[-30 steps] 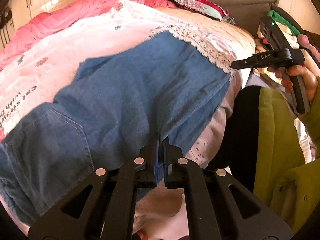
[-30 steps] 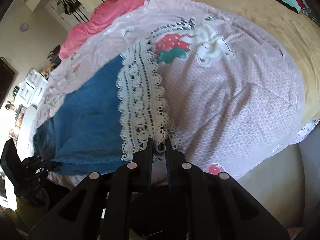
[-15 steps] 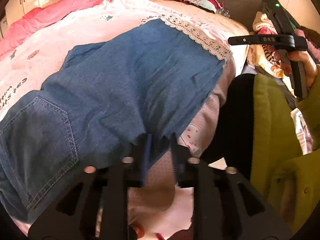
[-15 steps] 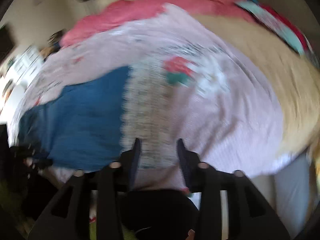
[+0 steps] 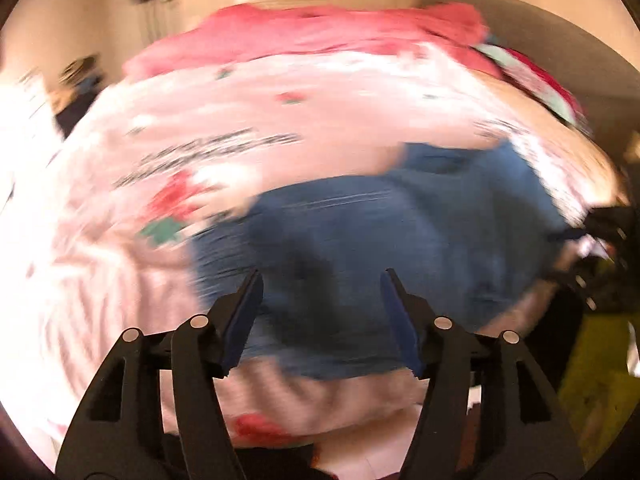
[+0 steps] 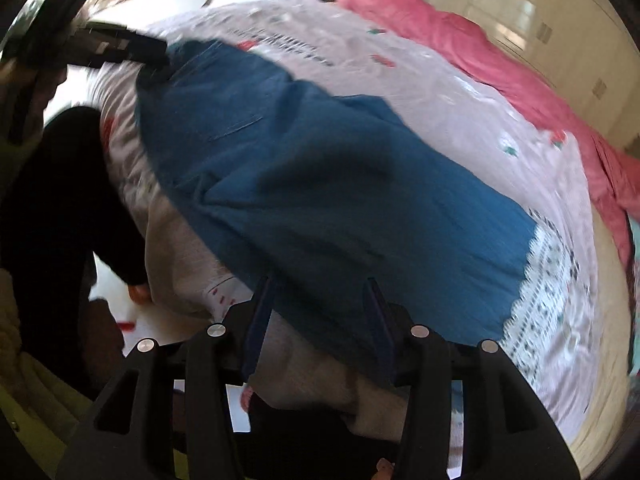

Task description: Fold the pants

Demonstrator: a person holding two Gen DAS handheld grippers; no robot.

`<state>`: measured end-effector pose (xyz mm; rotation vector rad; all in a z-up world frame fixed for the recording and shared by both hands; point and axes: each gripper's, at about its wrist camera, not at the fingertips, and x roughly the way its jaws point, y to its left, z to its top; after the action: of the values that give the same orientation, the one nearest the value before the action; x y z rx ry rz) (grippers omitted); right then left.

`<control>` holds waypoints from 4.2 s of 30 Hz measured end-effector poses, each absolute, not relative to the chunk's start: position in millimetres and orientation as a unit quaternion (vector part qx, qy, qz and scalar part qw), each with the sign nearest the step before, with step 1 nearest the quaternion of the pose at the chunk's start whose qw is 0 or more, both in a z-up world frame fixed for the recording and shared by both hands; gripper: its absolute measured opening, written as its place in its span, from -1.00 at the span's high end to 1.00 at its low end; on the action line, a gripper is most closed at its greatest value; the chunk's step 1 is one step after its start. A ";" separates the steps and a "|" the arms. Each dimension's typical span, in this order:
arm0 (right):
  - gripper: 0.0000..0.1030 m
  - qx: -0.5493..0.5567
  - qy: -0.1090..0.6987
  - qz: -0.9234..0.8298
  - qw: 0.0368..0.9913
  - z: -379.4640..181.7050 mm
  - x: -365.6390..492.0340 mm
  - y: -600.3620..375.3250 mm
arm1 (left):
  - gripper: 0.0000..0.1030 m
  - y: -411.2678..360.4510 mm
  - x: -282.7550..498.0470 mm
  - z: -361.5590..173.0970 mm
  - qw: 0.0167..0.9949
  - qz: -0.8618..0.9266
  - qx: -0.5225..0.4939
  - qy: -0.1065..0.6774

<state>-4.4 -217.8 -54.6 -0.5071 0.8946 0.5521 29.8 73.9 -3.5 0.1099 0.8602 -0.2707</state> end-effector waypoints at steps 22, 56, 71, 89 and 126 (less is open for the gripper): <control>0.81 -0.235 0.491 0.288 0.788 -83.8 0.5 -214.0 | 0.29 93.3 52.5 -31.6 0.893 -0.088 0.017 0.442; -0.08 0.128 0.451 0.083 0.879 -62.1 160.3 -421.0 | -0.03 -88.5 169.9 -27.0 0.844 -0.273 0.065 0.457; 0.28 0.137 0.445 0.132 0.875 -71.9 167.5 -417.6 | 0.90 -69.0 194.9 -41.4 0.821 -0.329 -0.063 0.463; 0.64 0.024 0.468 0.105 0.877 -72.1 202.0 -401.0 | 0.85 -68.5 213.3 -62.0 0.853 -0.244 0.000 0.460; 0.23 0.126 0.453 0.142 0.871 -70.2 44.6 -423.4 | -0.27 109.6 60.9 -34.0 0.883 -0.089 -0.101 0.449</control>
<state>44.6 -423.4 -70.2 0.2641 0.9480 0.2978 60.9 109.6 -34.0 -0.2100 0.9352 -0.1848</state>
